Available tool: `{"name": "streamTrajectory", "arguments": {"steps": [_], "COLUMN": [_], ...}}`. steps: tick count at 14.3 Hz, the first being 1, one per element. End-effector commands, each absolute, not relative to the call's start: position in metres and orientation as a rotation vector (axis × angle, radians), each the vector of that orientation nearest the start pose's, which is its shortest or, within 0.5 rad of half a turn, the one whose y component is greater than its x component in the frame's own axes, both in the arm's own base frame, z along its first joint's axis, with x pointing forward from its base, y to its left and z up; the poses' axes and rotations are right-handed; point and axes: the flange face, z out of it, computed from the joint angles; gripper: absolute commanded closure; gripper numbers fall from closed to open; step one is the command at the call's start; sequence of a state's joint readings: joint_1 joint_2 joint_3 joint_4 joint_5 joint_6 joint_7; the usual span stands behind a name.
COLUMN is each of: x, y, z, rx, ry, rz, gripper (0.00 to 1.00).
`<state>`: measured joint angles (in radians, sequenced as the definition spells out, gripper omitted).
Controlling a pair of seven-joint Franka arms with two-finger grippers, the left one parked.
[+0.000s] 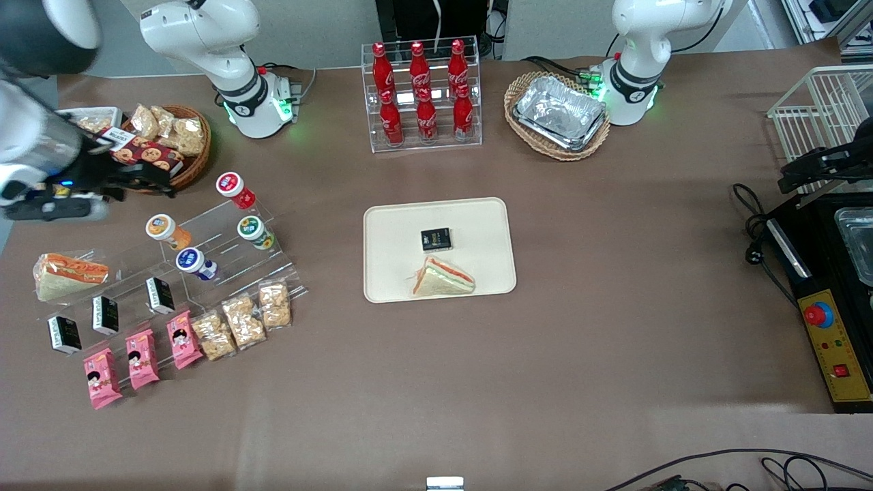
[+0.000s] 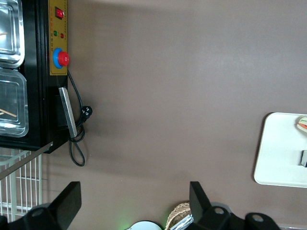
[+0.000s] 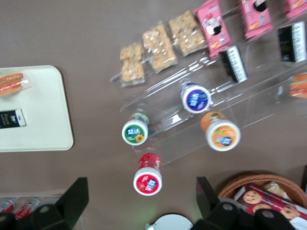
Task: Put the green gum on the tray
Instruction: 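Move the right gripper to the green-and-white gum bottle on the rack, then close the right gripper on the gum bottle and lift it off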
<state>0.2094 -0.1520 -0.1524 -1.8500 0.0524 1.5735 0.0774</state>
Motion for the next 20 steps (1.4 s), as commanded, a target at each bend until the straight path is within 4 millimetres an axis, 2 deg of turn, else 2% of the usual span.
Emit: {"name": "streamTrajectory", "arguments": {"steps": [1, 4, 7, 9, 11, 15, 18, 20], "x": [0.475, 0.464, 0.464, 0.462, 0.457, 0.457, 0.446, 0.443], "y": [0.05, 0.058, 0.062, 0.064, 0.073, 0.086, 0.088, 0.086], "z": [0.528, 0.477, 0.441, 0.42, 0.4, 0.365, 0.332, 0.319], "rx": [-3.091, -3.089, -3.091, -3.093, -3.094, -3.101, -3.105, -3.106], "ry": [0.013, -0.022, -0.072, -0.074, -0.109, -0.151, -0.162, -0.172], "rz": [0.202, 0.139, 0.139, 0.13, 0.123, 0.115, 0.08, 0.065], "gripper": [0.0, 0.0, 0.0, 0.0, 0.0, 0.0, 0.0, 0.0]}}
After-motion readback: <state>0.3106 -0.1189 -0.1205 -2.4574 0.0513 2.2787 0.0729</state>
